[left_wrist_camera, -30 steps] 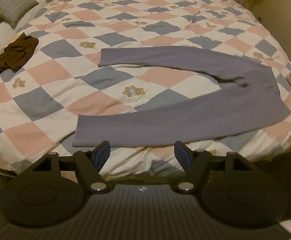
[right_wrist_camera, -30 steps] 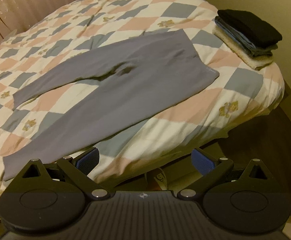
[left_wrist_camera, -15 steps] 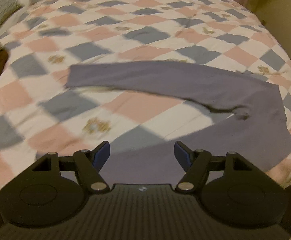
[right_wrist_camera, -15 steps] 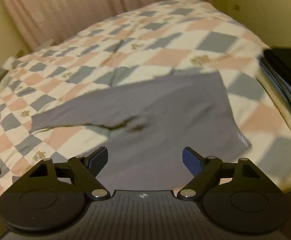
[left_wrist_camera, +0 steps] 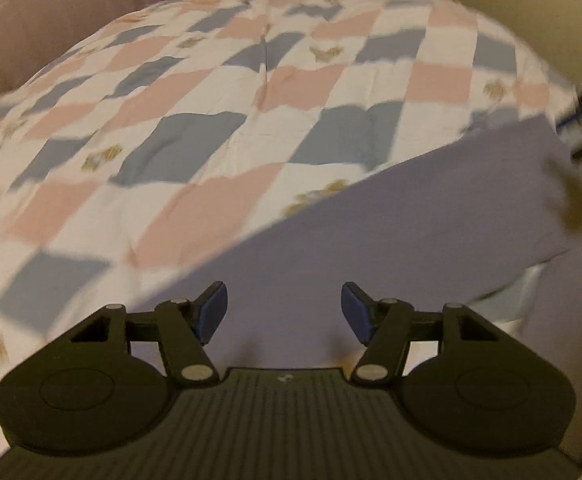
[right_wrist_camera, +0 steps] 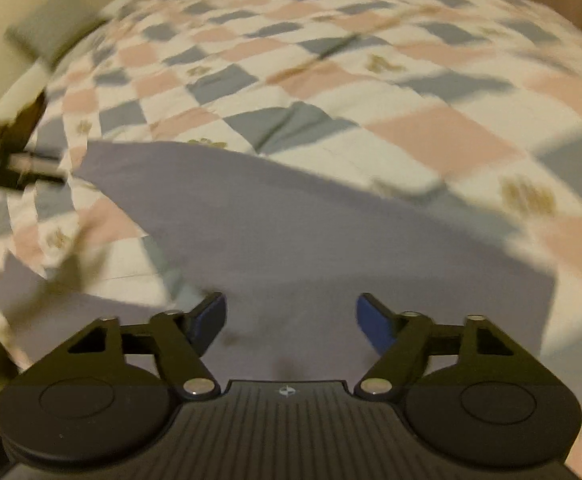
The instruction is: Fold clothes
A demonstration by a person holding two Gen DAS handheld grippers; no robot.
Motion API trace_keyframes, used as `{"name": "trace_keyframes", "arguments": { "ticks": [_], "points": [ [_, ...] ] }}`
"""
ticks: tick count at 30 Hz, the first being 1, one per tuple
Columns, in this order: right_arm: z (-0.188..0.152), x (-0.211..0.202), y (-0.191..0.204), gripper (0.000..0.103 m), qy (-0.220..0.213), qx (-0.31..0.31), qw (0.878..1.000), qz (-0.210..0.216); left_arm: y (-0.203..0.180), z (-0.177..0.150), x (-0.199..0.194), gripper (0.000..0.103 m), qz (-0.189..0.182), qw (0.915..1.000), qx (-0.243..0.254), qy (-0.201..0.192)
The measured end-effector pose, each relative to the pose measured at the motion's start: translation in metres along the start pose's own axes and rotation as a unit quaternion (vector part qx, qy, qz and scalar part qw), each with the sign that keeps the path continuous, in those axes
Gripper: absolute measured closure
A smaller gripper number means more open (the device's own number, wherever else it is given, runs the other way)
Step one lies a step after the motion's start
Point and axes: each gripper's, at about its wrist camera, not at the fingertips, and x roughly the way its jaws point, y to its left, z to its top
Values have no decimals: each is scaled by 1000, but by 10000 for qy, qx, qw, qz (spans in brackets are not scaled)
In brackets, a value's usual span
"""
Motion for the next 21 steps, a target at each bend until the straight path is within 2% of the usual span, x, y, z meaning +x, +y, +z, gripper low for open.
{"name": "trace_keyframes", "arguments": {
  "ticks": [3, 8, 10, 12, 16, 18, 19, 21],
  "points": [
    [34, 41, -23, 31, 54, -489, 9987, 105, 33, 7, 41, 44, -53, 9985, 519, 151],
    [73, 95, -56, 30, 148, -768, 9957, 503, 69, 14, 91, 47, -770, 9929, 850, 319],
    [84, 114, -66, 30, 197, -820, 9937, 736, 75, 15, 108, 52, -983, 9892, 988, 445],
    [92, 131, -73, 33, 306, -929, 9910, 913, 82, 14, 125, 52, -1129, 9864, 985, 682],
    [102, 156, -87, 36, 484, -954, 9873, 1175, 95, 7, 140, 53, -1420, 9842, 743, 750],
    [103, 162, -94, 36, 496, -961, 9866, 1226, 94, 1, 143, 69, -1496, 9834, 731, 715],
    [103, 164, -97, 36, 504, -953, 9861, 1261, 93, -1, 145, 74, -1528, 9831, 733, 696],
    [101, 167, -102, 37, 504, -932, 9859, 1294, 80, -4, 140, 92, -1381, 9834, 1010, 598]
  ]
}}
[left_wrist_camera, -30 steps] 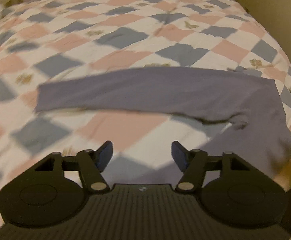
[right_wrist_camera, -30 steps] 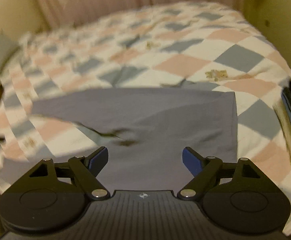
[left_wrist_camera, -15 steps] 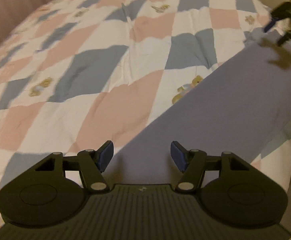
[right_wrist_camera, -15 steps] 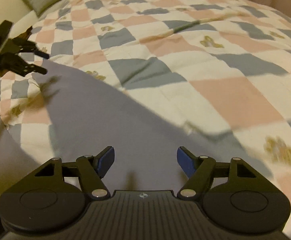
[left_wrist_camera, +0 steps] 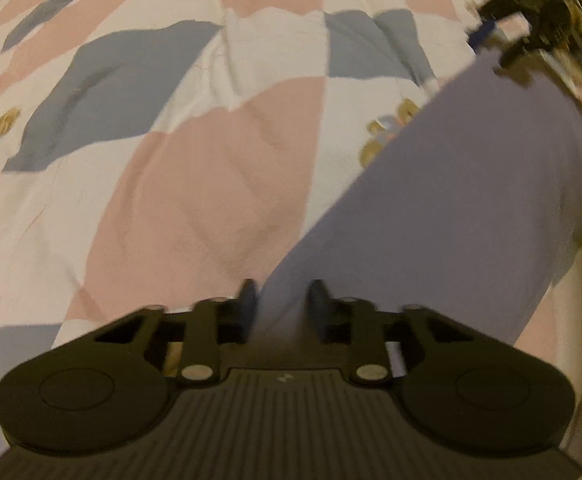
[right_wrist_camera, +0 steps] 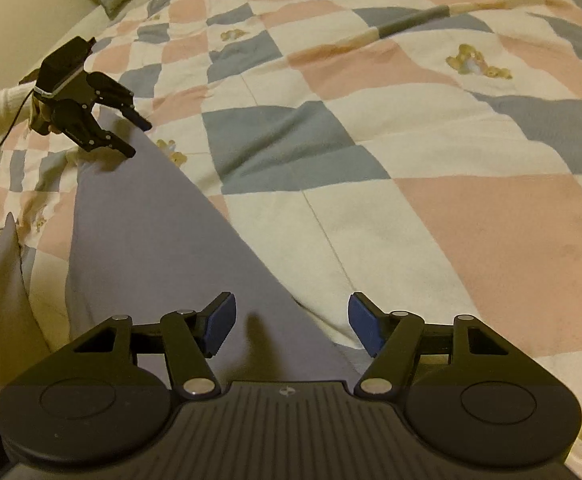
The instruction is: Fold clothes
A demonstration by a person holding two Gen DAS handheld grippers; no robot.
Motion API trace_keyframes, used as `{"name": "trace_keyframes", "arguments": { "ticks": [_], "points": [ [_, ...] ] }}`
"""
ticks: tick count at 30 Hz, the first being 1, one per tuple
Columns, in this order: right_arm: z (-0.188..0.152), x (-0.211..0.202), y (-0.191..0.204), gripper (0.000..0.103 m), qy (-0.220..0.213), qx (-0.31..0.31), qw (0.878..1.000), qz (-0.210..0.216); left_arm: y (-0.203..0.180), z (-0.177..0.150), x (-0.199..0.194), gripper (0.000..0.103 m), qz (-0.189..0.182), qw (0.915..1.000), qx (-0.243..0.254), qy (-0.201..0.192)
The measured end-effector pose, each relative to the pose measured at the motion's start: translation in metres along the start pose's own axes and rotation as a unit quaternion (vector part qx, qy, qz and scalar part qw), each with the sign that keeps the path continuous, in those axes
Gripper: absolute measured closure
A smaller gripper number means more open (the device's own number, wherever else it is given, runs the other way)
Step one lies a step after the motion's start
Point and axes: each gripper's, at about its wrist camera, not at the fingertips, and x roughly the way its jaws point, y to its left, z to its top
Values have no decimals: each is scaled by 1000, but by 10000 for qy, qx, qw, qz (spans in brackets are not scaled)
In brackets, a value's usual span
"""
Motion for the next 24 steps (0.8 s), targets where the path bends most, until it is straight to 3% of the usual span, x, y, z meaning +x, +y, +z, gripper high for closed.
{"name": "trace_keyframes", "arguments": {
  "ticks": [2, 4, 6, 10, 12, 17, 20, 24],
  "points": [
    [-3, 3, -2, 39, 9, -3, 10000, 48, -14, 0, -1, 100, 176, 9995, 276, -44],
    [-8, 6, 0, 48, 65, -129, 9999, 91, -27, -3, -6, 100, 510, 9974, 494, -137],
    [-13, 9, 7, 65, 142, -376, 9992, 35, -42, -8, -10, 100, 876, 9937, 656, -236],
    [-21, 6, 19, 72, -74, -681, 9973, -257, -69, -16, -10, 101, 1619, 9818, 928, -350],
    [-25, 6, 27, 98, -119, -891, 9946, -525, -86, -20, -10, 101, 2012, 9726, 1085, -420],
    [-44, -6, 66, 103, -539, -1420, 9783, -1407, -133, -47, -49, 101, 2707, 9511, 1320, -688],
    [-67, -32, 105, 103, -951, -1753, 9606, -1934, -175, -72, -98, 101, 3100, 9362, 1277, -1050],
    [-115, -75, 185, 103, -1518, -2237, 9282, -2555, -253, -121, -153, 100, 3517, 9162, 1093, -1577]
  ]
}}
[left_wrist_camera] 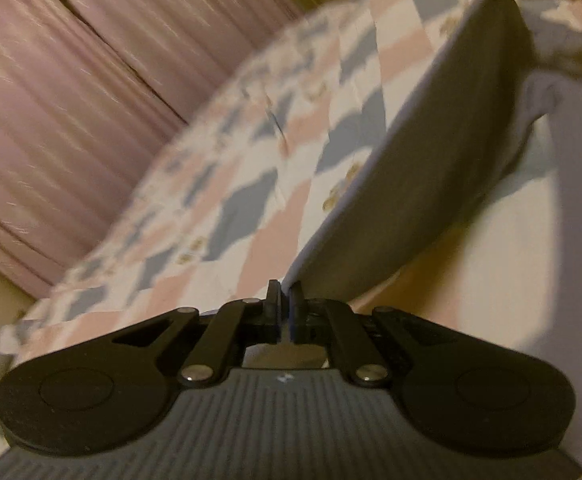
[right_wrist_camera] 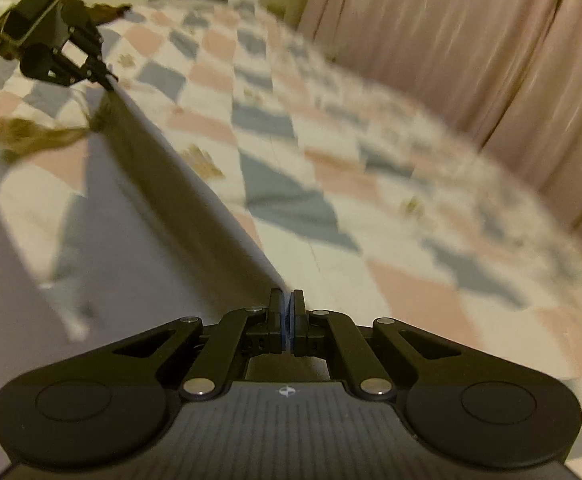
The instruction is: Fold clothes
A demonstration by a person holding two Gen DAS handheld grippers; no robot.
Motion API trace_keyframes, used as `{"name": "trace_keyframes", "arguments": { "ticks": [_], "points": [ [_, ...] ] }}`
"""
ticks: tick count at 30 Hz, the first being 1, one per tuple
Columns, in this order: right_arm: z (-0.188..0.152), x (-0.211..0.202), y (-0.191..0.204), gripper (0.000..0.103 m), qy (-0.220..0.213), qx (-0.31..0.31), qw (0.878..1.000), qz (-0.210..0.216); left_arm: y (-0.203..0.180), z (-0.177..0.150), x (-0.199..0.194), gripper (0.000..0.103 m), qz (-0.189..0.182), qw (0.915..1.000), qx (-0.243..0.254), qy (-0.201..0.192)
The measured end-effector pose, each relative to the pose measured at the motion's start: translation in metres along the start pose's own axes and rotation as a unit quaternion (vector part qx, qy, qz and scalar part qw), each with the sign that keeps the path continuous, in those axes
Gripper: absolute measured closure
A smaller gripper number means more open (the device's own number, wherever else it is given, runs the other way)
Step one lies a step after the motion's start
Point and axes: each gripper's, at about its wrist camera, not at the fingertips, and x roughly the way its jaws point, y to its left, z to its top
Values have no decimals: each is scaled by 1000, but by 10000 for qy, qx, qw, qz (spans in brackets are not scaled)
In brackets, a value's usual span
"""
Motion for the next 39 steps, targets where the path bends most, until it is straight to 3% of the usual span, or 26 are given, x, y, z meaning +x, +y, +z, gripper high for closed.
{"name": "trace_keyframes", "arguments": {
  "ticks": [3, 5, 9, 10, 12, 14, 16, 18, 19, 22, 24, 29, 31, 35, 37, 38, 39],
  "points": [
    [-6, -62, 51, 103, -421, -118, 9981, -433, -40, -20, -68, 100, 227, 9994, -206, -132],
    [-18, -97, 88, 103, -594, -75, 9965, -583, -74, -39, -99, 97, 143, 9991, -394, -76],
    [-62, -122, 164, 101, -343, 170, 9976, -568, -128, -80, -113, 84, 77, 9924, -1090, 565],
    [-73, -119, 179, 96, -130, 287, 9982, -514, -138, -88, -115, 84, 140, 9888, -1296, 724],
    [-93, -119, 202, 61, 132, 659, 9965, -502, -145, -99, -131, 82, 232, 9764, -1983, 829],
    [-111, -124, 222, 57, 249, 1120, 9918, -563, -144, -106, -152, 71, 305, 9582, -2745, 753],
    [-121, -139, 225, 57, 180, 1725, 9826, -666, -143, -105, -170, 70, 415, 9448, -3189, 620],
    [-128, -153, 215, 57, 107, 2301, 9698, -806, -139, -100, -177, 71, 385, 9356, -3474, 501],
    [-130, -158, 206, 57, 57, 2531, 9635, -869, -137, -97, -177, 71, 328, 9348, -3506, 454],
    [-131, -171, 166, 57, -197, 3070, 9462, -1000, -135, -79, -169, 71, 269, 9445, -3245, 427],
    [-120, -166, 136, 57, -350, 2819, 9518, -1158, -134, -67, -159, 71, 179, 9497, -3101, 392],
    [-72, -115, 90, 57, 52, 644, 9866, -1501, -134, -47, -126, 71, -31, 9607, -2737, 471],
    [-58, -86, 79, 57, 420, -229, 9873, -1516, -136, -41, -115, 70, -181, 9661, -2525, 499],
    [-55, -27, 73, 58, 1217, -1576, 9720, -1252, -146, -33, -95, 66, -472, 9788, -1940, 463],
    [-67, -19, 75, 90, 1464, -1931, 9653, -975, -152, -29, -90, 66, -572, 9829, -1697, 429],
    [-74, -21, 77, 100, 1513, -2053, 9633, -840, -154, -27, -90, 66, -664, 9846, -1574, 386],
    [-81, -32, 81, 100, 1377, -2118, 9645, -764, -157, -24, -90, 66, -755, 9860, -1450, 343]
  ]
}}
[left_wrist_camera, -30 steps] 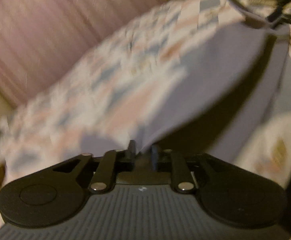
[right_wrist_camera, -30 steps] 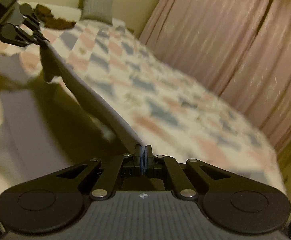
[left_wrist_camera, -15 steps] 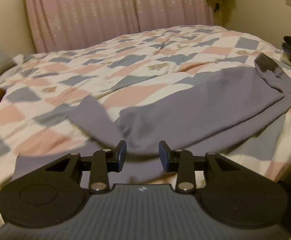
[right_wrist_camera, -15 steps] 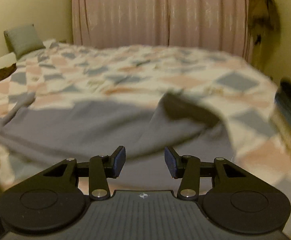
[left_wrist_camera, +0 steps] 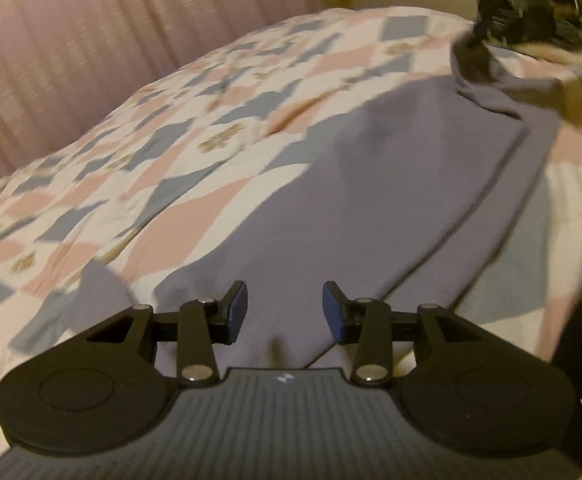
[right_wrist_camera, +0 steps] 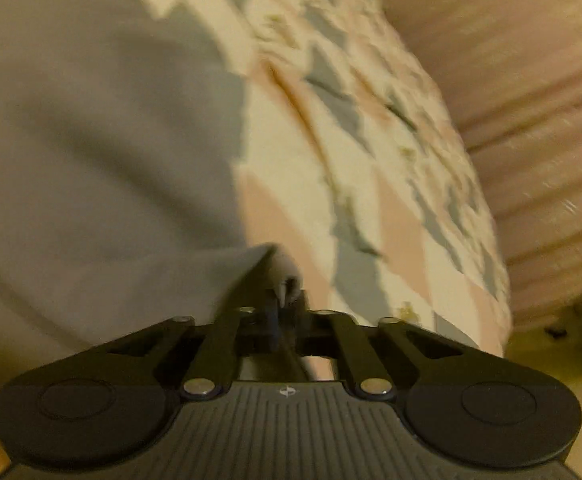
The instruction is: Fold clothes
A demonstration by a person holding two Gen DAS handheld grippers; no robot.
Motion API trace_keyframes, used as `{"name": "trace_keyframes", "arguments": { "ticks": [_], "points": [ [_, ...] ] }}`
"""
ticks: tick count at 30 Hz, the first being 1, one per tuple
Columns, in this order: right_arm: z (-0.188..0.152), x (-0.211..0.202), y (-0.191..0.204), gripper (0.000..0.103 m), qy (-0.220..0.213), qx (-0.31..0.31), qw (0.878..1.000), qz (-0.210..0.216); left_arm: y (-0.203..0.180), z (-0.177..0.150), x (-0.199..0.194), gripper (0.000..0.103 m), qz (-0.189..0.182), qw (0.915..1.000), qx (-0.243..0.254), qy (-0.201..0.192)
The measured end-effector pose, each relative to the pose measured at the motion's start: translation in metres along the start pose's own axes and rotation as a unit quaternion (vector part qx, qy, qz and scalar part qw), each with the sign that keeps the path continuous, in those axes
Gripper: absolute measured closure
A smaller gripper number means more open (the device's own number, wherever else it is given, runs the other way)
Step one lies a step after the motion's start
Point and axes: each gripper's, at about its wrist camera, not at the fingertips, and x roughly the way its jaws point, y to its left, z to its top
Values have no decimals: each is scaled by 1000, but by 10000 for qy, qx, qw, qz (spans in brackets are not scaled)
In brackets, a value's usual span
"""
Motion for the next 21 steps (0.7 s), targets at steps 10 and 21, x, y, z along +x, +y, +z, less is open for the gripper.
{"name": "trace_keyframes", "arguments": {
  "ticks": [10, 21],
  "points": [
    [-110, -83, 32, 99, 137, 895, 9949, -446, -68, 24, 26, 83, -926, 9745, 2026, -264],
    [-127, -70, 59, 80, 336, 826, 9918, -914, -95, 17, 32, 65, -908, 9452, 3127, -231]
  ]
}}
